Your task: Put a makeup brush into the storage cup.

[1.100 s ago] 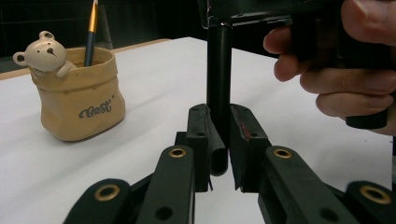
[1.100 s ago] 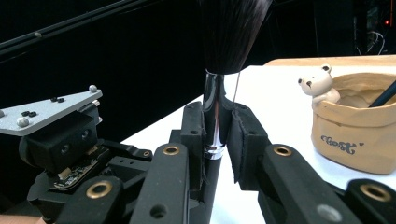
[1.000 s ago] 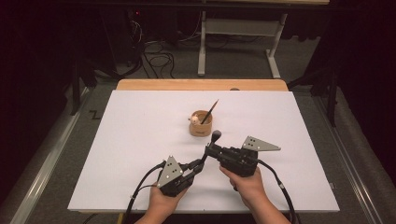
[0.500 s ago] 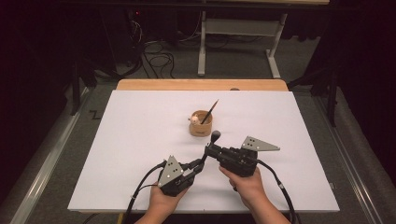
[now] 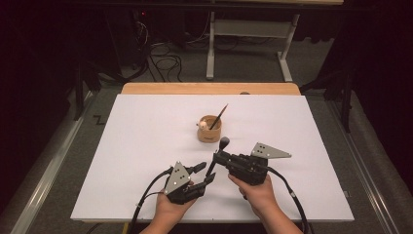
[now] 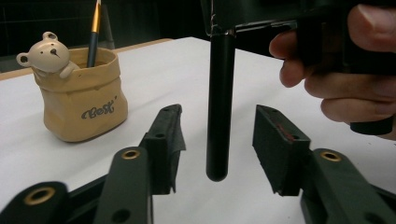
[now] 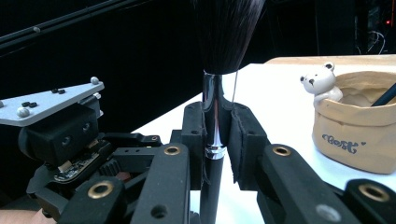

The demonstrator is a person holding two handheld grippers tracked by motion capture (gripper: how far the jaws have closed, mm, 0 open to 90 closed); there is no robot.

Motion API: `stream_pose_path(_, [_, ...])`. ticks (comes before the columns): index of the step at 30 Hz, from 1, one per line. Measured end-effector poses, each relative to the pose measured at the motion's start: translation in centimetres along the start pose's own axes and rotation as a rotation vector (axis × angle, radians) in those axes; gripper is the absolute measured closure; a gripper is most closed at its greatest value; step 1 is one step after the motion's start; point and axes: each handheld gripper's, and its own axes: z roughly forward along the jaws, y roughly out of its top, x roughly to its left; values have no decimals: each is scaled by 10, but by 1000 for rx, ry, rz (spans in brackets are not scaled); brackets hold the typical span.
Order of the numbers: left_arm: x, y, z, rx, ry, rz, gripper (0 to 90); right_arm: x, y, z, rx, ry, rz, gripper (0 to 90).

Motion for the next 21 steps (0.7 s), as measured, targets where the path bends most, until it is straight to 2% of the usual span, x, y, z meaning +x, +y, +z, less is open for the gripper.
stream_pose_path(6, [4, 0, 1, 29, -11, -22, 412, 0, 2, -3, -9, -14, -19, 791])
stream_pose_path(8, [5, 0, 0, 20, -7, -23, 375, 0, 2, -5, -12, -19, -27, 790])
stream_pose_path(10, [5, 1, 0, 10, 1, -41, 319, 0, 3, -7, -17, -21, -29, 790])
stream_pose_path(14, [8, 2, -1, 13, 7, -59, 241, -2, 5, -11, -29, -28, -34, 790])
stream_pose_path(21, [16, 4, -7, 28, 22, -86, 194, -3, 8, -22, -42, -48, -53, 790])
